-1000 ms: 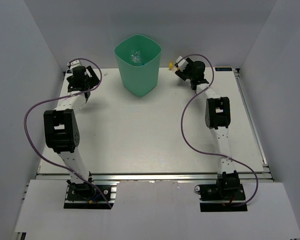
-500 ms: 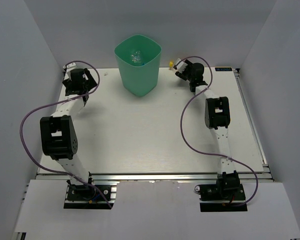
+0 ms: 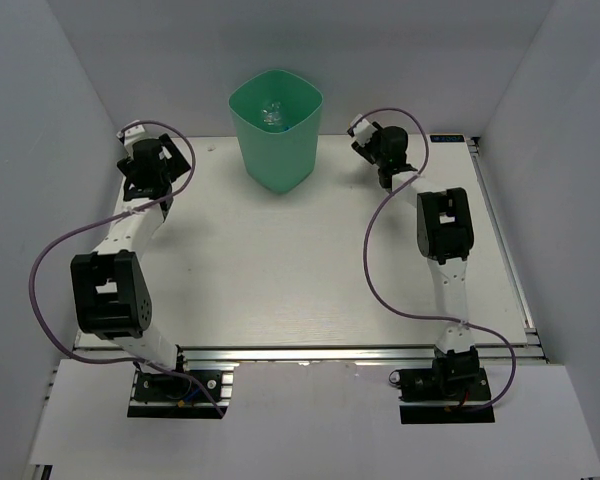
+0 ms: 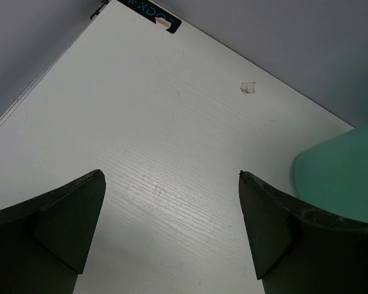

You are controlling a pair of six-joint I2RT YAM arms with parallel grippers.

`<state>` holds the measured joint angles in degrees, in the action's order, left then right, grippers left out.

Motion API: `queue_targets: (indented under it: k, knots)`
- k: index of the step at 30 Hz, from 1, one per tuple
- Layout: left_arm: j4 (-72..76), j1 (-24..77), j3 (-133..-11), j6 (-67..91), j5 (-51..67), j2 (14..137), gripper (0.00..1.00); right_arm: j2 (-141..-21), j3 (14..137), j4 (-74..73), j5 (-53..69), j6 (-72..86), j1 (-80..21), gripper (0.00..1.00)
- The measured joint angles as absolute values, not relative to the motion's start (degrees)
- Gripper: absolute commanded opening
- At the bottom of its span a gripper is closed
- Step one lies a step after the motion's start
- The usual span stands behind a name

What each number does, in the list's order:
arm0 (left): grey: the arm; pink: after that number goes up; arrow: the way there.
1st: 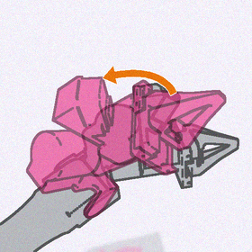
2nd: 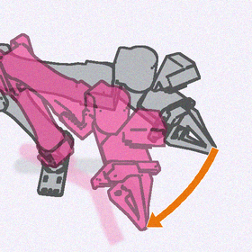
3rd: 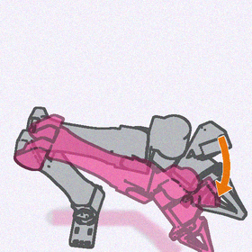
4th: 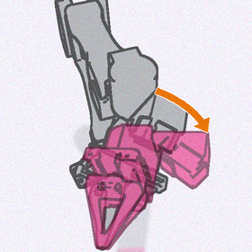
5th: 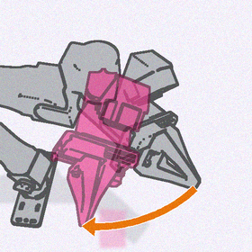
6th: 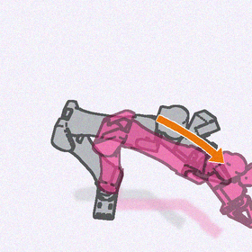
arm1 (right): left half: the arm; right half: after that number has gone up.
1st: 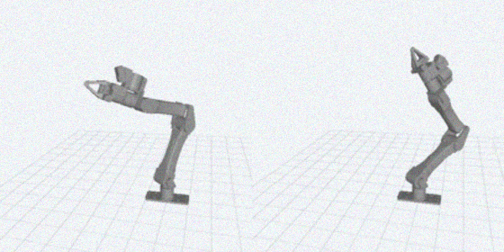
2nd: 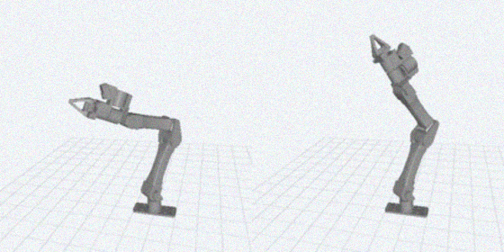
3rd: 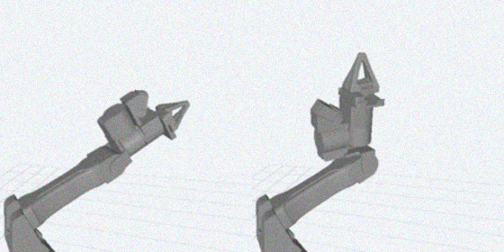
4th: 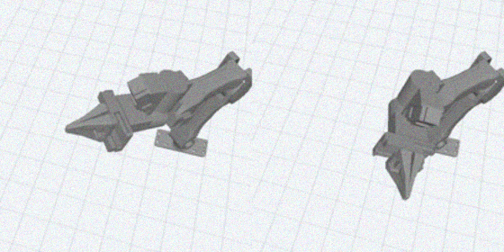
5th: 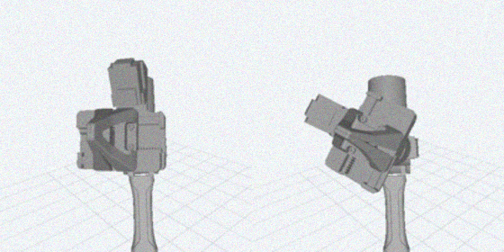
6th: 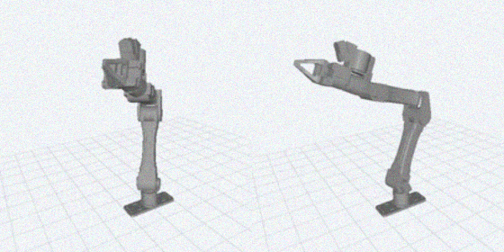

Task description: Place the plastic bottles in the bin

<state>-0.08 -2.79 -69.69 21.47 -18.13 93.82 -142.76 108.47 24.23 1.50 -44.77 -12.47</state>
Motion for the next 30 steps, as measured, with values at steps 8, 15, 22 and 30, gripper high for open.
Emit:
queue_targets:
  k: [8,15,22,30]
  knots:
    - [-1.23,-2.79,-66.28,21.50,-16.80,87.94,0.98,-127.39,102.17,25.06,-1.65,-36.75,-15.35,0.07]
    - [-1.02,-2.79,-64.14,22.00,-15.51,82.26,0.98,-118.39,107.81,19.75,-6.26,-25.85,-17.98,0.63]
    - [-1.02,-2.79,-63.83,22.57,-12.91,82.85,0.98,-122.39,113.65,8.95,-14.46,-13.41,-15.73,0.89]
    - [-1.48,-2.79,-64.79,22.96,-11.31,88.29,0.98,-134.47,118.08,-5.34,-16.19,5.19,-8.25,0.89]
